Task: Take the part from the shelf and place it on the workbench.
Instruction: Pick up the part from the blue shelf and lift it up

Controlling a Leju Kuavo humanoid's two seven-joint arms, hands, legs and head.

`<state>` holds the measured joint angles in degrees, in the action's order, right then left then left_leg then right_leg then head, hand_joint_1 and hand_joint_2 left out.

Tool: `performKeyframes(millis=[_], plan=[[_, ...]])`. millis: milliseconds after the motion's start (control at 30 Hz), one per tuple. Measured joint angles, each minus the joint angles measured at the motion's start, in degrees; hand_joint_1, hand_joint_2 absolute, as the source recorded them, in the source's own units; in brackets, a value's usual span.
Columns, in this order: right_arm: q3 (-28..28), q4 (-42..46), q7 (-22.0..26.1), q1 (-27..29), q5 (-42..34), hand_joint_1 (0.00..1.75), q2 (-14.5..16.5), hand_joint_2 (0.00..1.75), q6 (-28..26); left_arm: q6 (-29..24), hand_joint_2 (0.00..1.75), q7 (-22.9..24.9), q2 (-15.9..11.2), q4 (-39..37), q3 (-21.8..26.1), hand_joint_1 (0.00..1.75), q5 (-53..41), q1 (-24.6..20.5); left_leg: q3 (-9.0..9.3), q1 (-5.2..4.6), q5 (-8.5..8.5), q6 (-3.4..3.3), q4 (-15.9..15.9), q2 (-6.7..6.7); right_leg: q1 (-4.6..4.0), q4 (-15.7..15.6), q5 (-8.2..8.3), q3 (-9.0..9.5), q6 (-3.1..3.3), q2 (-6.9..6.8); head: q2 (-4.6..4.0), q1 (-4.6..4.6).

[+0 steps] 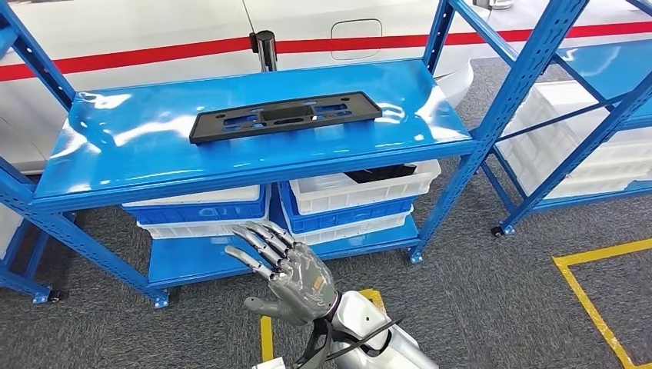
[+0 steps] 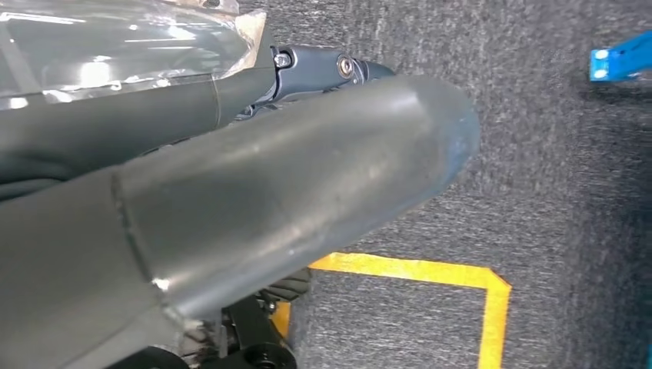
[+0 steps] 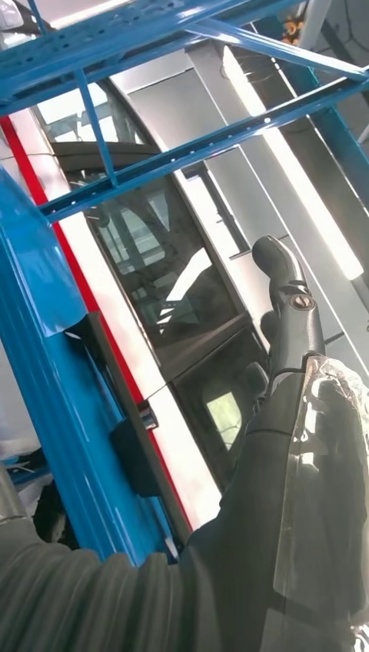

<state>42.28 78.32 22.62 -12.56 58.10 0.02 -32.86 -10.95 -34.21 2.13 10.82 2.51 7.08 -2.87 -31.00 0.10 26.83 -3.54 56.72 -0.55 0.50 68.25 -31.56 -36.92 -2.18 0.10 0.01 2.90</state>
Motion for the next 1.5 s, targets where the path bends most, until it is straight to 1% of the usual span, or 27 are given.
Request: performKeyframes(millis=[33,100,167,267,300,367,400,433,467,533,567,633,667,767,833,900,933,967,1033,1067,1133,1233,1300,1400,1433,1467,1500], plan=[[-0.01,-0.03,0.01,0.00,-0.06,0.00,-0.04,1.75,-0.02,0.00,0.00,-0.03,0.05,-0.01,0.00,0.00,0.00,-0.02,0.45,-0.03,0.36,0.26,0.04,-0.05,0.09,-4.21,2.37,1.29,-0.36,-0.03,-0.01,0.02],[-0.03,-0.16,0.03,0.01,-0.16,0.00,-0.07,1.75,-0.04,-0.01,0.00,-0.04,0.00,0.00,0.01,0.00,0.00,-0.08,0.88,-0.29,1.20,0.89,0.12,-0.11,0.25,-9.75,4.41,3.03,0.34,-0.15,0.00,0.02],[-0.07,-0.32,0.08,0.05,-0.32,0.00,-0.04,1.75,-0.05,-0.05,0.00,-0.04,-0.12,0.01,0.02,0.00,0.00,-0.12,1.00,-0.42,1.83,1.44,0.62,-0.02,0.57,-10.51,4.42,3.46,1.60,-0.16,0.01,-0.05],[-0.09,-0.39,0.14,-0.02,-0.42,0.00,0.21,1.75,-0.08,-0.15,0.00,-0.04,-0.15,0.02,0.01,0.00,-0.01,-0.22,0.42,-0.04,3.28,2.37,3.46,0.16,0.98,-10.60,4.83,4.75,2.41,-0.07,0.00,-0.14],[-0.09,-0.41,0.15,-0.05,-0.43,0.00,0.29,1.75,-0.08,-0.18,0.00,-0.04,-0.16,0.02,0.00,0.00,-0.01,-0.26,-1.06,0.07,4.47,2.73,6.29,0.20,1.01,-10.62,4.66,5.05,2.72,-0.08,0.01,-0.14],[-0.10,-0.54,0.18,-0.06,-0.45,0.00,0.37,1.75,-0.08,-0.20,0.00,-0.04,-0.19,0.02,0.01,0.00,-0.01,-0.26,-6.15,0.27,7.42,3.41,14.21,0.25,0.99,-10.61,4.17,5.39,3.19,-0.05,0.01,-0.15],[-0.10,-0.65,0.19,-0.01,-0.47,0.00,0.38,1.75,-0.09,-0.20,0.00,-0.04,-0.21,0.02,0.02,0.00,0.00,-0.21,-8.58,0.42,8.14,3.67,17.17,0.28,1.00,-10.61,3.90,5.58,3.26,0.01,0.01,-0.16],[-0.11,-0.78,0.20,0.04,-0.48,0.00,0.38,1.75,-0.09,-0.20,0.00,-0.04,-0.23,0.02,0.02,0.00,0.00,-0.17,-10.13,0.55,7.73,3.81,18.22,0.30,1.02,-10.61,3.58,5.89,3.24,0.09,0.01,-0.16],[-0.11,-0.89,0.21,0.08,-0.49,0.00,0.38,1.75,-0.10,-0.20,0.00,-0.04,-0.24,0.02,0.02,0.00,0.00,-0.16,-10.43,0.64,5.89,3.83,16.82,0.33,1.05,-10.61,3.20,6.39,3.14,0.15,0.01,-0.16],[-0.14,-1.02,0.25,0.06,-0.50,0.00,0.44,1.75,-0.13,-0.20,0.00,-0.04,-0.27,0.01,0.02,0.00,0.00,-0.15,-8.27,0.70,0.05,3.57,9.20,0.41,1.12,-10.64,2.27,7.58,2.78,0.21,0.00,-0.14],[-0.15,-1.07,0.26,0.04,-0.51,0.00,0.49,1.75,-0.15,-0.20,0.00,-0.03,-0.30,-0.01,0.02,0.00,0.00,-0.15,-7.19,0.59,-1.52,3.33,5.71,0.46,1.03,-10.63,1.80,8.17,2.51,0.22,0.00,-0.13],[-0.20,-1.21,0.28,-0.02,-0.53,0.00,0.56,1.75,-0.18,-0.20,0.00,0.04,-0.33,-0.03,0.02,0.00,-0.03,-0.15,-6.07,0.28,-1.88,2.65,2.51,0.52,0.74,-10.69,0.97,8.53,1.78,0.27,-0.01,-0.13],[-0.24,-1.27,0.31,-0.04,-0.53,0.00,0.61,1.75,-0.19,-0.20,0.00,0.09,-0.34,-0.03,0.02,0.00,-0.05,-0.14,-6.02,0.09,-1.29,2.29,2.66,0.47,0.60,-10.77,0.67,8.63,1.41,0.31,-0.01,-0.13],[-0.37,-1.30,0.41,-0.17,-0.55,0.00,0.81,1.75,-0.19,-0.22,0.00,0.17,-0.28,-0.01,0.02,0.00,-0.18,-0.17,-4.79,0.27,-2.39,1.20,2.05,0.38,0.35,-9.33,-0.61,8.43,0.60,0.24,0.00,-0.11],[-0.42,-1.33,0.43,-0.27,-0.56,0.00,0.81,1.75,-0.19,-0.22,0.00,0.17,-0.26,0.00,0.02,0.00,-0.29,-0.33,-4.11,0.29,-2.09,0.55,1.80,0.40,0.29,-3.36,-2.92,5.35,0.91,0.17,-0.01,-0.06],[-0.44,-1.45,0.44,-0.17,-0.55,0.00,0.68,1.75,-0.19,-0.22,0.00,0.18,-0.28,-0.01,0.02,0.00,-0.33,-0.34,-3.60,0.02,-1.45,0.12,1.80,0.31,0.20,4.22,-5.06,0.17,1.16,0.17,0.00,-0.04],[-0.45,-1.52,0.44,-0.08,-0.55,0.00,0.60,1.75,-0.19,-0.22,0.00,0.19,-0.27,-0.02,0.02,0.00,-0.33,-0.28,-3.25,-0.15,-1.08,0.02,1.80,0.20,0.15,6.04,-4.95,-1.66,1.00,0.17,0.00,-0.04],[-0.45,-1.58,0.44,-0.02,-0.55,0.00,0.55,1.75,-0.19,-0.22,0.00,0.20,-0.24,-0.02,0.02,0.00,-0.33,-0.22,-2.77,-0.32,-0.70,-0.01,1.81,0.06,0.09,5.36,-3.63,-2.26,0.68,0.17,0.01,-0.04],[-0.45,-1.62,0.45,0.01,-0.55,0.00,0.51,1.75,-0.19,-0.22,0.00,0.20,-0.16,-0.02,0.02,0.00,-0.33,-0.17,-1.60,-0.60,0.16,0.04,1.79,-0.23,-0.16,-1.70,1.18,-0.52,0.24,0.16,0.00,-0.03],[-0.46,-1.64,0.47,0.01,-0.56,0.00,0.50,1.75,-0.19,-0.22,0.00,0.20,-0.10,-0.02,0.02,0.00,-0.33,-0.18,-1.02,-0.83,0.66,0.18,1.82,-0.35,-0.40,-5.45,3.38,0.78,0.39,0.17,0.00,-0.08],[-0.49,-1.66,0.53,0.02,-0.59,0.00,0.46,1.75,-0.20,-0.21,0.00,0.19,-0.02,-0.02,0.02,0.00,-0.34,-0.19,-0.35,-1.04,1.44,0.59,1.85,-0.51,-0.71,-9.28,5.48,2.46,1.14,0.20,-0.01,-0.15],[-0.50,-1.67,0.64,0.02,-0.68,0.00,0.49,1.75,-0.27,-0.20,0.00,0.18,0.01,0.00,0.03,0.00,-0.35,-0.24,-0.07,-0.77,2.17,1.44,1.94,-0.56,-0.26,-9.85,5.45,3.25,2.21,0.27,0.01,-0.15],[-0.51,-1.67,0.75,-0.04,-0.74,0.00,0.62,1.75,-0.40,-0.22,0.00,0.15,0.00,0.03,0.03,0.00,-0.40,-0.30,-1.08,-0.51,3.54,2.25,4.32,-0.40,0.34,-10.49,5.29,4.15,2.91,0.27,0.02,-0.29],[-0.58,-1.78,0.73,0.00,-0.68,0.00,0.78,1.75,-0.81,-0.32,0.00,0.15,-0.03,0.04,0.04,0.00,-0.44,-0.20,-7.15,0.36,7.00,3.45,14.45,-0.12,0.48,-10.69,4.70,5.00,3.59,0.22,0.02,-0.49],[-0.66,-1.85,0.62,0.13,-0.59,0.00,0.79,1.75,-1.05,-0.36,0.00,0.15,-0.04,0.03,0.04,0.00,-0.44,-0.11,-9.02,0.67,7.09,3.77,16.70,-0.02,0.50,-10.69,4.45,5.19,3.63,0.24,0.02,-0.50],[-0.78,-1.92,0.43,0.23,-0.42,0.00,0.80,1.75,-1.38,-0.37,0.00,0.15,-0.05,0.03,0.05,0.00,-0.44,-0.04,-9.91,0.95,6.05,4.03,16.88,0.10,0.57,-10.68,4.17,5.44,3.53,0.29,0.02,-0.49],[-0.93,-1.99,0.08,0.30,-0.12,0.00,0.81,1.75,-1.76,-0.39,0.00,0.15,-0.06,0.02,0.08,0.00,-0.44,-0.01,-9.68,1.23,3.99,4.26,14.96,0.24,0.69,-10.67,3.84,5.84,3.34,0.33,0.02,-0.50]])
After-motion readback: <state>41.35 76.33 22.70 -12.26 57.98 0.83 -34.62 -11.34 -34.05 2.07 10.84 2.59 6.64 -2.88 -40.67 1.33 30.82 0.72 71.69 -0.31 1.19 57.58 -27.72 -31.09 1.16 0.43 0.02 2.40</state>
